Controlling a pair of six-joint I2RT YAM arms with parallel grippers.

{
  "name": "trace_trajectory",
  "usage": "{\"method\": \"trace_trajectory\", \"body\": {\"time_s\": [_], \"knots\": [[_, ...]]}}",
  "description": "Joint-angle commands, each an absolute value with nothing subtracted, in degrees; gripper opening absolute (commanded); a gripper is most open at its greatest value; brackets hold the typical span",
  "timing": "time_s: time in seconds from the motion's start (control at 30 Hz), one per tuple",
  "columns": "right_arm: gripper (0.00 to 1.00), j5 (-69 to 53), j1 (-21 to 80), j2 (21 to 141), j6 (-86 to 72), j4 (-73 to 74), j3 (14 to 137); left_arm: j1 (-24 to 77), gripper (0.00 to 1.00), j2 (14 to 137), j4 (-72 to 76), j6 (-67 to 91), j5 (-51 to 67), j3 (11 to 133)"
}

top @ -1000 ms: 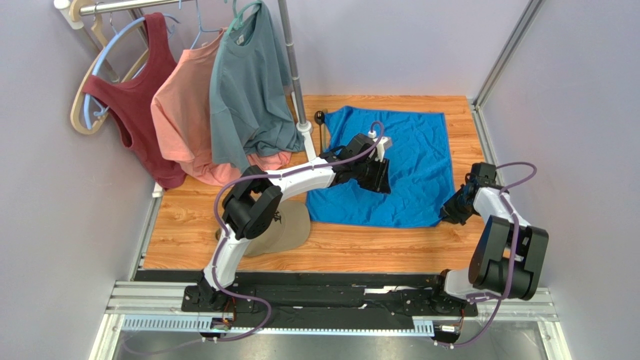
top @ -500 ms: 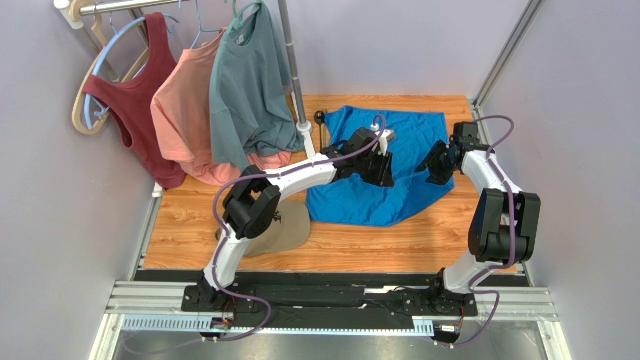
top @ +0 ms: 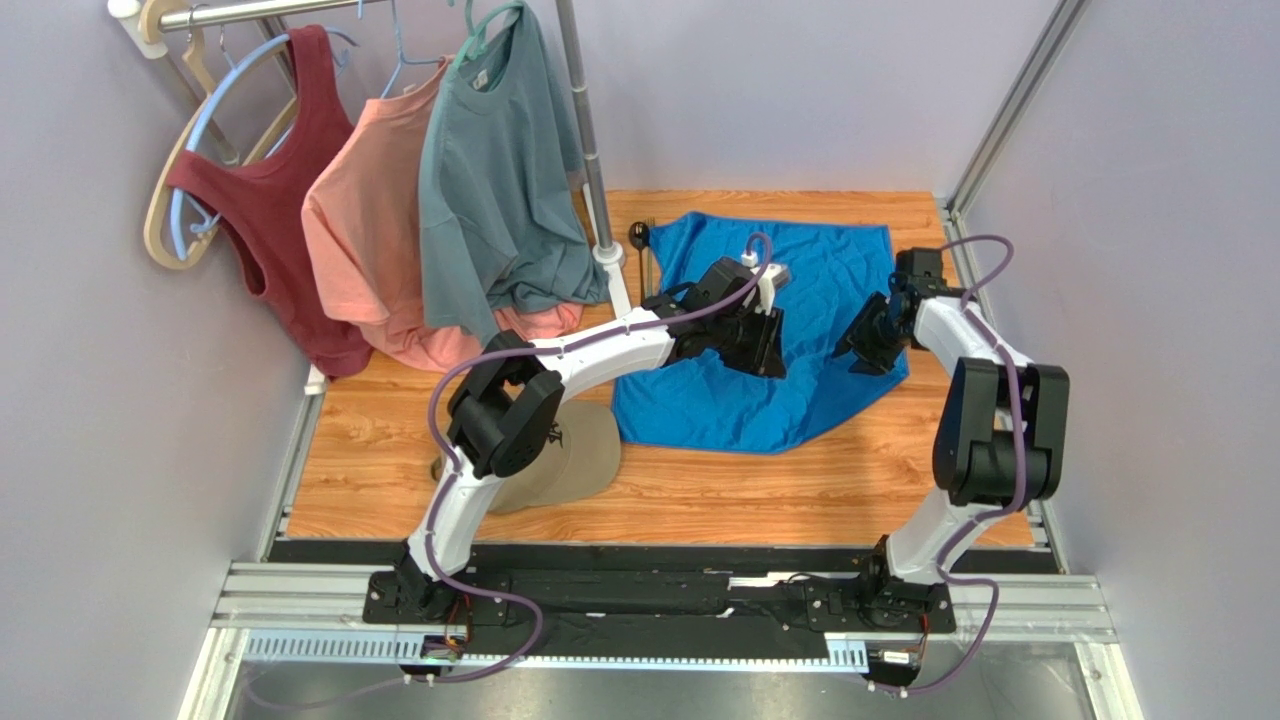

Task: Fold the napkin into a case and place the utensils inside
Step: Smooth out the napkin at the center of the board.

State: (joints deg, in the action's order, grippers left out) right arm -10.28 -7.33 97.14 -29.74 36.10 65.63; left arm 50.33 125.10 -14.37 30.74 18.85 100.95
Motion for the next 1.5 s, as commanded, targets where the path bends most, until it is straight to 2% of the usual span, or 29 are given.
{"method": "trace_trajectory", "body": {"time_s": [0.0, 0.07, 0.3, 0.77, 1.0, 1.07, 1.1, 1.17, 1.33, 1.47], "knots": [[0.35, -4.41, -5.54, 101.51, -29.88, 36.38, 70.92, 50.71, 0.38, 125.68, -13.80, 30.06, 19.25, 102.04], [0.31, -4.39, -5.10, 103.27, -30.06, 36.48, 72.06, 50.71, 0.37, 125.60, -13.80, 30.06, 19.07, 101.78], [0.31, -1.59, -3.78, 107.84, -30.32, 38.32, 76.90, 50.71, 0.37, 125.68, -13.18, 30.50, 19.34, 101.51], [0.28, -0.09, -2.02, 112.41, -31.29, 39.11, 78.75, 50.63, 0.37, 125.07, -12.92, 30.41, 19.07, 100.55], [0.19, -0.09, -2.02, 113.55, -30.67, 39.20, 78.57, 50.54, 0.37, 124.63, -12.31, 30.59, 19.25, 99.67], [0.10, 0.70, -2.02, 113.91, -30.15, 39.81, 79.01, 50.45, 0.37, 124.37, -12.22, 30.67, 19.34, 99.49], [0.04, 1.92, -2.02, 113.65, -29.97, 40.08, 78.84, 50.45, 0.37, 124.45, -12.13, 30.67, 19.25, 99.49], [0.01, 2.81, -2.02, 112.25, -29.27, 40.34, 78.66, 50.36, 0.37, 124.45, -12.13, 30.76, 19.25, 99.58], [0.00, 4.22, -2.02, 106.63, -28.13, 44.38, 77.79, 50.10, 0.37, 124.45, -12.04, 31.46, 19.51, 99.58], [0.00, 5.97, -2.02, 97.93, -28.04, 46.58, 71.56, 50.10, 0.37, 124.72, -11.95, 32.52, 20.30, 99.67]]}}
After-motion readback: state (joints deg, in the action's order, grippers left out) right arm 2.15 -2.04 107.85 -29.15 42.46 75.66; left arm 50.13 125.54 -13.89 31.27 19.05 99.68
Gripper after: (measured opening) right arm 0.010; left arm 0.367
